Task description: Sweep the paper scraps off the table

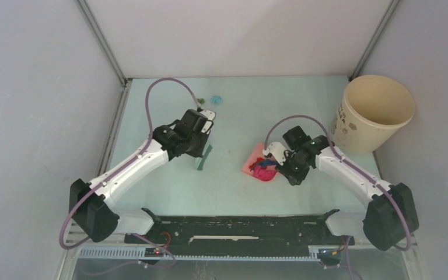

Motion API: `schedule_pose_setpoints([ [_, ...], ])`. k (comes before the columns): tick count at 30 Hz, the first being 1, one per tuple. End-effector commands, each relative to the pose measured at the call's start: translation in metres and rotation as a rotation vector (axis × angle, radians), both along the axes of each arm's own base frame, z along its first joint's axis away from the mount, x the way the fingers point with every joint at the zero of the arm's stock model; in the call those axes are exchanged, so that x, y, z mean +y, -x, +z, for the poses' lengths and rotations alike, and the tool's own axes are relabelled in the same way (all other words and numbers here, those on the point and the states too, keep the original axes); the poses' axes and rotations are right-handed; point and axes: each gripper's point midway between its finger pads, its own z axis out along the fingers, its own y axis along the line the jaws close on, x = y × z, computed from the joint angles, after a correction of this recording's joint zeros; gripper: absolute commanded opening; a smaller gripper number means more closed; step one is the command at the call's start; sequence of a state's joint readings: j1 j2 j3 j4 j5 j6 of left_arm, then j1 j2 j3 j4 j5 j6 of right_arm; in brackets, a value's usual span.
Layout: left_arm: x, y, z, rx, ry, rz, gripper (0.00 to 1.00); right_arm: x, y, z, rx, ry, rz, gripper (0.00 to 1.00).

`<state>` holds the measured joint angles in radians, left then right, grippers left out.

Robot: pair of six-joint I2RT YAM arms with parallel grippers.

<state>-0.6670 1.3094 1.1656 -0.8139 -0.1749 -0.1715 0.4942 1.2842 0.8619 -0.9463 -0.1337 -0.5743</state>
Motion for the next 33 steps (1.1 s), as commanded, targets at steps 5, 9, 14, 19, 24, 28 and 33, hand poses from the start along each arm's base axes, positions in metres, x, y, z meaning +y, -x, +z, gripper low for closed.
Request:
schedule_pose_setpoints([
  [5, 0.006, -0.015, 0.009, -0.085, 0.069, 0.024, 0.0, -0.016, 0.006, 0.044, -0.06, -0.005, 0.045, 0.0],
  [9, 0.008, -0.016, 0.006, -0.084, 0.056, 0.034, 0.0, -0.025, 0.009, 0.059, -0.075, -0.022, 0.054, 0.0],
  [14, 0.009, -0.017, 0.004, -0.083, 0.046, 0.035, 0.0, -0.04, 0.007, 0.077, -0.094, -0.015, 0.041, 0.0],
  [19, 0.011, -0.018, 0.001, -0.082, 0.028, 0.039, 0.0, -0.049, 0.003, 0.102, -0.115, -0.042, 0.015, 0.0],
  [24, 0.009, -0.017, 0.0, -0.074, 0.032, 0.028, 0.0, -0.065, -0.01, 0.127, -0.165, -0.08, -0.081, 0.0],
  [28, 0.008, -0.016, -0.003, -0.06, 0.031, 0.019, 0.0, -0.082, -0.023, 0.15, -0.208, -0.127, -0.192, 0.0],
  [33, 0.007, -0.015, -0.003, -0.055, 0.035, 0.011, 0.0, -0.103, -0.039, 0.187, -0.222, -0.214, -0.377, 0.0],
])
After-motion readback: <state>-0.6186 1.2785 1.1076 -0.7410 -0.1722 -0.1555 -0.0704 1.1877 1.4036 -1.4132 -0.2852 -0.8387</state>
